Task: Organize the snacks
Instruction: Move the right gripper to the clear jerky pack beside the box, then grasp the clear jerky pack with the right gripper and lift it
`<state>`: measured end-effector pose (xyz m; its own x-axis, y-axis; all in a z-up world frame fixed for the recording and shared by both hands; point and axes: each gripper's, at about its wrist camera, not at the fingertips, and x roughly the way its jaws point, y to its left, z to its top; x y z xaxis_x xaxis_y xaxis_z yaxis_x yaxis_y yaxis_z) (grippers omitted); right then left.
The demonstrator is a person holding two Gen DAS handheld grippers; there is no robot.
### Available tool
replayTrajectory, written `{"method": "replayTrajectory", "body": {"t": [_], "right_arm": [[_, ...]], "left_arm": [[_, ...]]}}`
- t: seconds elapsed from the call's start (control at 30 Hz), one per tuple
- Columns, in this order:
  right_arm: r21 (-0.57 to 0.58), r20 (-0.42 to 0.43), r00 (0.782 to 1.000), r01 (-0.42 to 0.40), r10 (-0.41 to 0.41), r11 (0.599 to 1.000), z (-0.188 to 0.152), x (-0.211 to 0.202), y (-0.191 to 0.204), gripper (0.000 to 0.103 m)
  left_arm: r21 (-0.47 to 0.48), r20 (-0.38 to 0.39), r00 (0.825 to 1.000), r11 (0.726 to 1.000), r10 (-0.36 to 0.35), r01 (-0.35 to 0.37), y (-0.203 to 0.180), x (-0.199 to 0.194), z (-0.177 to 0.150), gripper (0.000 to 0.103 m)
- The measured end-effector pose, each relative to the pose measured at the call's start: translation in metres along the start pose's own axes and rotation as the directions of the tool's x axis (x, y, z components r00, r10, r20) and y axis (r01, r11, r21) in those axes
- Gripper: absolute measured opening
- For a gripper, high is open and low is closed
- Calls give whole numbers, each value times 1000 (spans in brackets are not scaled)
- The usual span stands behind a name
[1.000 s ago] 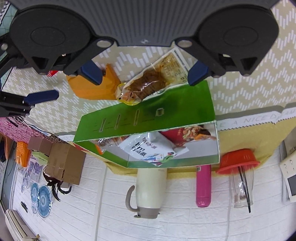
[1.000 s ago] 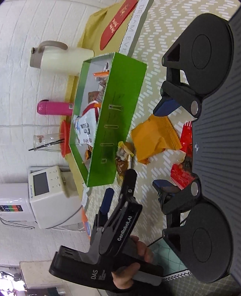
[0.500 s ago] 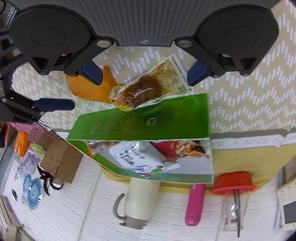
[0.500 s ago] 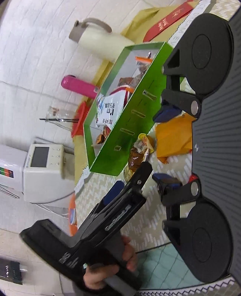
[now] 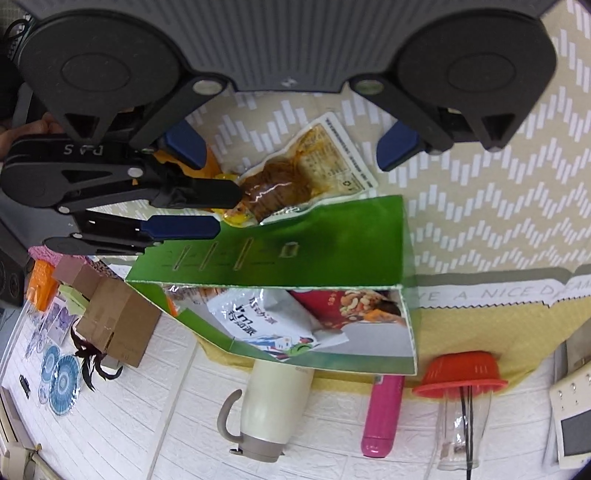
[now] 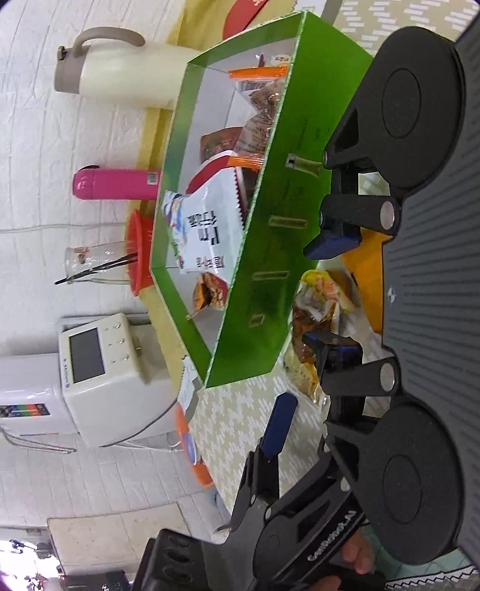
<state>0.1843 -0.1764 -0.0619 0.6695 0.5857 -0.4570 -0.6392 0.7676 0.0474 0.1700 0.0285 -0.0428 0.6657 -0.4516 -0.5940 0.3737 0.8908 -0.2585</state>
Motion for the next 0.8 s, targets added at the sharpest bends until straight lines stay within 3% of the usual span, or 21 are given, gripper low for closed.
{"method": "replayTrajectory", "body": {"t": [0.1,0.33,0.6,0.67,0.8], "right_arm": [[-25,21,1000,-20,20,999,5,-3,3,69],[11,0,1000,-17,17,1000,7,1,-1,70],[54,10,999,-36,35,998,5,-11,-8,60],[66,13,997,-74,74,995,7,-10,-8,60],[86,-44,995,-90,94,992,12,8,-3,61]], "left_arm": [[-5,4,1000,1000,-2,2,2,1,1,97],[-1,6,1000,1000,2,-2,1,1,1,97],[6,16,1000,1000,18,-18,2,2,2,86],[26,19,999,999,29,-29,-1,2,0,86],[58,15,999,997,45,-46,-5,4,-1,86]]}}
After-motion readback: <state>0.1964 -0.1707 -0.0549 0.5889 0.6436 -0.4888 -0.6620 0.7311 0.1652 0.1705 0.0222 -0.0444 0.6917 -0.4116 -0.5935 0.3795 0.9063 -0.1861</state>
